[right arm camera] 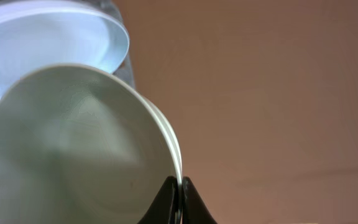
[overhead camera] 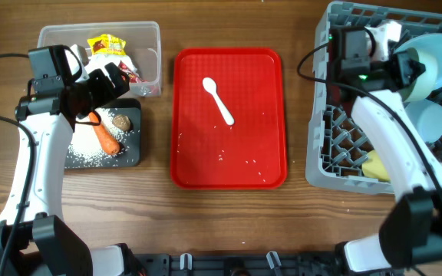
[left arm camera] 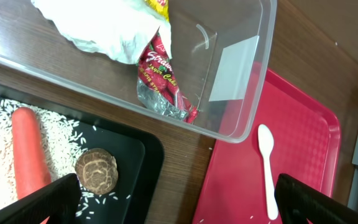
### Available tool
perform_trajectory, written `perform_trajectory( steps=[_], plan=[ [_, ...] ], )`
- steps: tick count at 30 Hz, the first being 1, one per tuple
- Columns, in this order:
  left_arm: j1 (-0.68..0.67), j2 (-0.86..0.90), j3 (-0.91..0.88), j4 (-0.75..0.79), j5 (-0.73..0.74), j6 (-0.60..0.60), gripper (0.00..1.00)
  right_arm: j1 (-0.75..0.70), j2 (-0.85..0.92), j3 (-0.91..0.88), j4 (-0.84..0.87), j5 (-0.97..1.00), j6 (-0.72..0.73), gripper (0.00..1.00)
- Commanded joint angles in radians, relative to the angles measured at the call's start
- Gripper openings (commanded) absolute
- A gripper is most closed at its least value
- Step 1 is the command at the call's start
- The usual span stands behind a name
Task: Sort waste into correct bins and load items into the dishwasher rack
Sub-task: 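Carry the green bowl with the right gripper and set it in the rack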
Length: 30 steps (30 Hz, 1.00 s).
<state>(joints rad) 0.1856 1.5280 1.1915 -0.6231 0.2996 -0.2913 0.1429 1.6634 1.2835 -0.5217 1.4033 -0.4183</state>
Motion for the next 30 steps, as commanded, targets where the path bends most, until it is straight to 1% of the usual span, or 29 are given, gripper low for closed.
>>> perform_trajectory(
  steps=[1, 3, 4, 5, 9, 14, 15, 16, 17, 20, 27, 30],
  plan=[
    [0.002, 0.006, 0.004, 0.005, -0.005, -0.005, 1.00, -0.004, 0.044, 0.011, 0.120, 0.117, -0.323, 0.04],
    [0.002, 0.006, 0.004, 0.005, -0.006, -0.005, 1.00, -0.018, 0.048, 0.011, 0.249, 0.107, -0.403, 0.04],
    [0.002, 0.006, 0.004, 0.005, -0.006, -0.005, 1.00, -0.022, 0.048, 0.011, 0.268, 0.100, -0.444, 0.04],
    [0.002, 0.006, 0.004, 0.005, -0.006, -0.005, 1.00, -0.023, 0.048, 0.010, 0.275, 0.092, -0.477, 0.04],
    [0.002, 0.006, 0.004, 0.005, -0.006, -0.005, 1.00, -0.026, 0.048, -0.008, 0.274, 0.035, -0.484, 0.04],
    [0.002, 0.007, 0.004, 0.005, -0.006, -0.005, 1.00, -0.032, 0.048, -0.119, 0.273, -0.014, -0.499, 0.04],
    [0.002, 0.007, 0.004, 0.005, -0.006, -0.005, 1.00, -0.034, 0.048, -0.145, 0.275, -0.022, -0.518, 0.04],
    [0.002, 0.006, 0.004, 0.005, -0.006, -0.005, 1.00, -0.042, 0.048, -0.179, 0.276, -0.032, -0.576, 0.04],
    [0.002, 0.006, 0.004, 0.005, -0.006, -0.005, 1.00, -0.055, 0.048, -0.195, 0.276, -0.032, -0.603, 0.04],
    [0.002, 0.006, 0.004, 0.005, -0.005, -0.005, 1.00, -0.083, 0.048, -0.198, 0.310, -0.031, -0.600, 0.04],
    [0.002, 0.006, 0.004, 0.005, -0.005, -0.005, 1.00, -0.084, 0.051, -0.198, 0.357, -0.074, -0.600, 0.04],
    [0.002, 0.006, 0.004, 0.005, -0.005, -0.005, 1.00, -0.085, 0.080, -0.198, 0.372, -0.081, -0.603, 0.04]
  ],
)
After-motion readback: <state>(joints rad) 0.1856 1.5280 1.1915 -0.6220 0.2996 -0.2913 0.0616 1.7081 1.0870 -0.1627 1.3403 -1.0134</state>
